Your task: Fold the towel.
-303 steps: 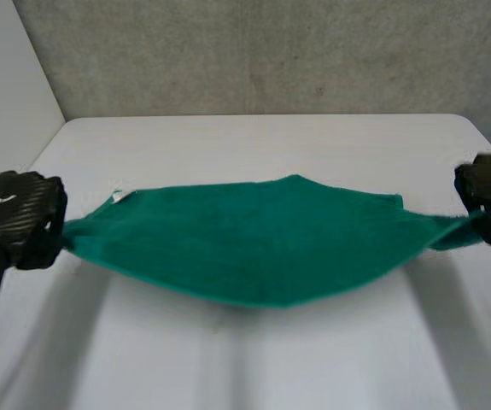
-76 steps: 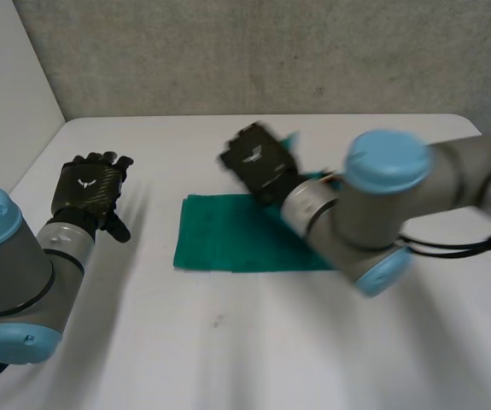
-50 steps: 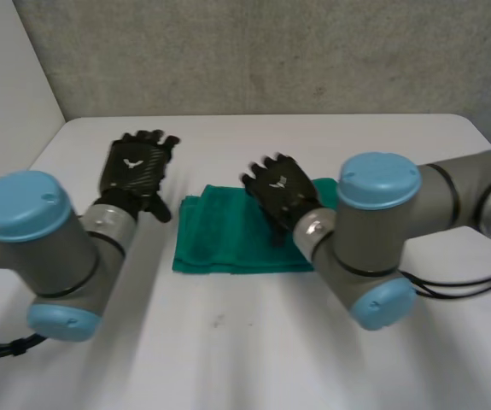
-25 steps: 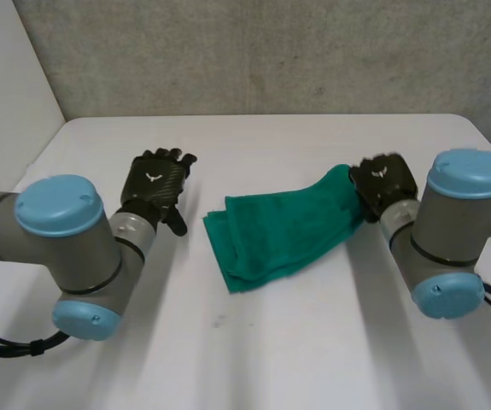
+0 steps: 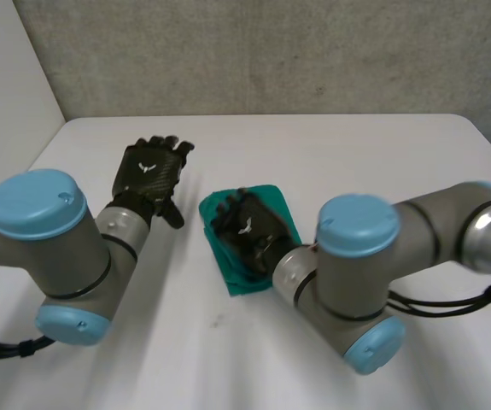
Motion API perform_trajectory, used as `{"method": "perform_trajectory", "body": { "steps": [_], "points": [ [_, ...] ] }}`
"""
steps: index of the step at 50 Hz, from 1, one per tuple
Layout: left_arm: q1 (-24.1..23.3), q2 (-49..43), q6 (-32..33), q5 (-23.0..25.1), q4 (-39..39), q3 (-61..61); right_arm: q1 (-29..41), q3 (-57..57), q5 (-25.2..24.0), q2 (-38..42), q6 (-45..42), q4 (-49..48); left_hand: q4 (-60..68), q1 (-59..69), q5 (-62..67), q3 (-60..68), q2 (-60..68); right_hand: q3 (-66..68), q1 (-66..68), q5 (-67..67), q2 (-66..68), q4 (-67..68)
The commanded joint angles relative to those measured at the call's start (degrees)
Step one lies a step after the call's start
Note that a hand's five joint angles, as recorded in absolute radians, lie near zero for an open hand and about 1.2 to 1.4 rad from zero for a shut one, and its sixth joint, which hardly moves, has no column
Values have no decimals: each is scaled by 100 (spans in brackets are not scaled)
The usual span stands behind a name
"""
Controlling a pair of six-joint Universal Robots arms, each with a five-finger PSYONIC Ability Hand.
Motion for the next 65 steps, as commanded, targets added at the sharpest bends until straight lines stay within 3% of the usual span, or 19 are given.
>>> {"method": "perform_trajectory", "body": {
  "steps": [1,6,12,18,20,30,40,49,50,56,65],
  "points": [
    [-337,-229,-642,-12,-34,797,-742,295,191,-897,1605,41,-120,-139,-217,-175,-117,-253,-187,-399,-319,-341],
    [-732,-729,-1205,-3,-472,1456,-954,199,147,-889,2486,243,-2,-21,-100,-57,1,-253,-187,-399,-319,-341],
    [-962,-1161,-1453,-100,-992,1906,-1191,-371,-291,-329,2680,971,200,180,102,145,203,-253,-187,-399,-319,-341],
    [-1006,-1671,-1391,-1012,-1431,2091,-1253,-1110,-460,358,2672,1728,250,231,153,195,254,-253,-187,-399,-319,-341],
    [-1006,-1715,-1348,-1119,-1537,2038,-1271,-1373,-460,560,2645,1939,217,197,119,162,220,-253,-187,-399,-319,-341],
    [-997,-1689,-961,-1119,-1792,1353,-1368,-1796,-451,781,2540,2098,-18,-37,-116,-73,-15,-253,-187,-399,-319,-341],
    [-1059,-1355,-961,-1102,-1748,1563,-1306,-1788,-249,684,2487,2125,-120,-139,-217,-175,-116,-253,-187,-399,-319,-341],
    [-830,-177,-978,-1058,-1792,1660,-1674,-1410,392,-316,2715,1958,-170,-190,-268,-225,-167,-253,-187,-399,-319,-341],
    [-569,214,-978,-1058,-1827,1660,-1754,-1349,480,-483,2803,1880,-170,-190,-268,-225,-167,-253,-187,-399,-319,-341],
    [-75,973,-1057,-768,-2283,1721,-2395,-664,1200,-2055,3795,1203,-170,-190,-268,-225,-167,-253,-187,-399,-319,-341],
    [655,1695,-1681,-153,-3426,1906,-2695,-469,1122,-2937,3858,1588,-170,-190,-268,-225,-167,-253,-187,-399,-319,-341]
  ]
}}
